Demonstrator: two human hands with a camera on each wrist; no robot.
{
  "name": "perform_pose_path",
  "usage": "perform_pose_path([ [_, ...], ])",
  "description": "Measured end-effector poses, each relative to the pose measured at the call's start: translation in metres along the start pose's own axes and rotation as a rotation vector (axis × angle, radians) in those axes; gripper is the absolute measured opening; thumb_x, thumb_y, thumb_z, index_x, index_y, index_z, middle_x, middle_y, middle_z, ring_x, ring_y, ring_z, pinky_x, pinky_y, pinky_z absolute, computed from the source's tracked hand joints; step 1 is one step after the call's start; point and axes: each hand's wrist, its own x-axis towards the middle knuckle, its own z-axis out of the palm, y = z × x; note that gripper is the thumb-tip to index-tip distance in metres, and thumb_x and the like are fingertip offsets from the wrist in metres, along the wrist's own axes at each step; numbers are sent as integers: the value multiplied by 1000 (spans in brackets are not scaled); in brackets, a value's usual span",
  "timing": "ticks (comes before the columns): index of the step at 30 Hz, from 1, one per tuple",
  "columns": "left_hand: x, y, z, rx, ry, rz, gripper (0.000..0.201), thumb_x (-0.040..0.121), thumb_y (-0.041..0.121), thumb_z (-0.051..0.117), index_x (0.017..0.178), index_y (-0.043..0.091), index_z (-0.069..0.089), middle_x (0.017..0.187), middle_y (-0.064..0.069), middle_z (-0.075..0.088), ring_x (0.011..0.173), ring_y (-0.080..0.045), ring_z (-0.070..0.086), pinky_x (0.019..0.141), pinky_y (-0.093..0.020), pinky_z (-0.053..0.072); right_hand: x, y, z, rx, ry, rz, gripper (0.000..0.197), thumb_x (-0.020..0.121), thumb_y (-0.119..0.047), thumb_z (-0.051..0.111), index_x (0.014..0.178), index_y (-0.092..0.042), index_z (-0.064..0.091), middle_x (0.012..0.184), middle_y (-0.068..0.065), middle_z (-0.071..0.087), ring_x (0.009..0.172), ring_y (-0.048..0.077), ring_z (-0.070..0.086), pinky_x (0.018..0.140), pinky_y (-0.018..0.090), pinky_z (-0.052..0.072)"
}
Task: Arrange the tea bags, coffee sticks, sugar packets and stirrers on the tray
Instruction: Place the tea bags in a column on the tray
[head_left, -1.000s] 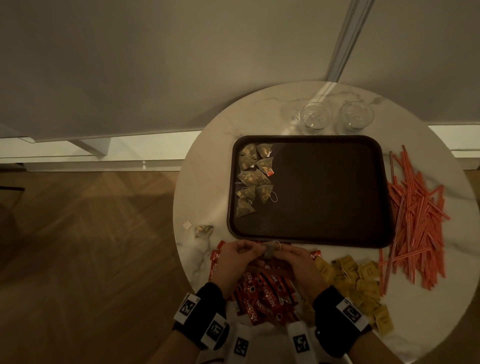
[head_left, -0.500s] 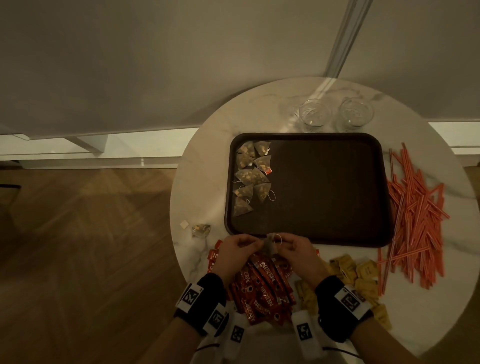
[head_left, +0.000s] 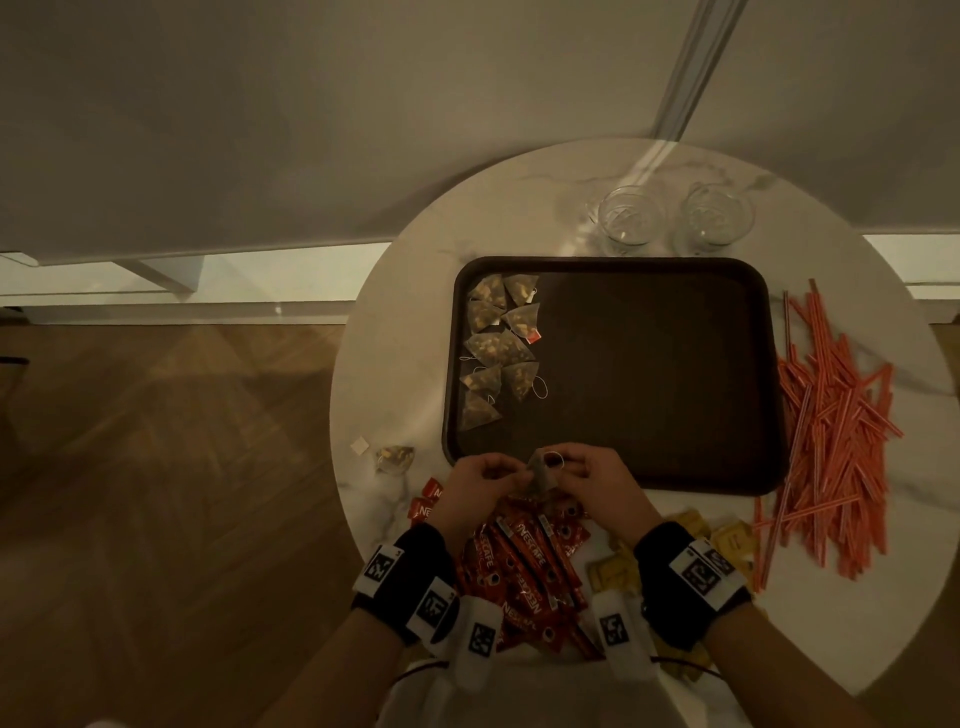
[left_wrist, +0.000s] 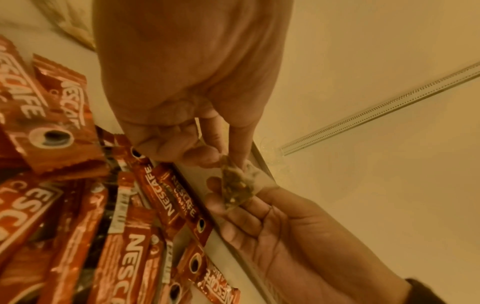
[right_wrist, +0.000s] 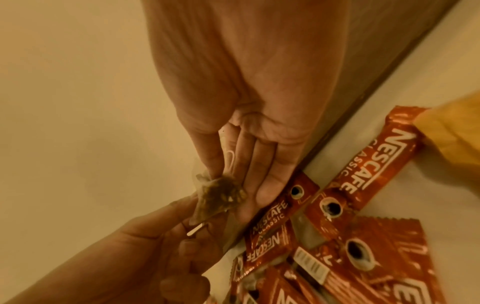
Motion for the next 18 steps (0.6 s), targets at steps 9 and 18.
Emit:
perform_pose_path([
  [9,17,5,10,-118,173,31,15,95,18,62,96,9,73,90,-8,75,77,-18,71,75,-30,57,35,-7,-5,56,58,121,17,91,-4,65,104,-11,72,95,7,75,84,17,71,71,28,55],
  [18,32,9,0,363,327,190,23,91,15,66,113,12,70,92,6,69,69,-2,66,63,-10,50,79,-25,7,-254,218,-10,6,84,-8,75,90,-9,76,83,-2,71,77,6,66,64,9,50],
])
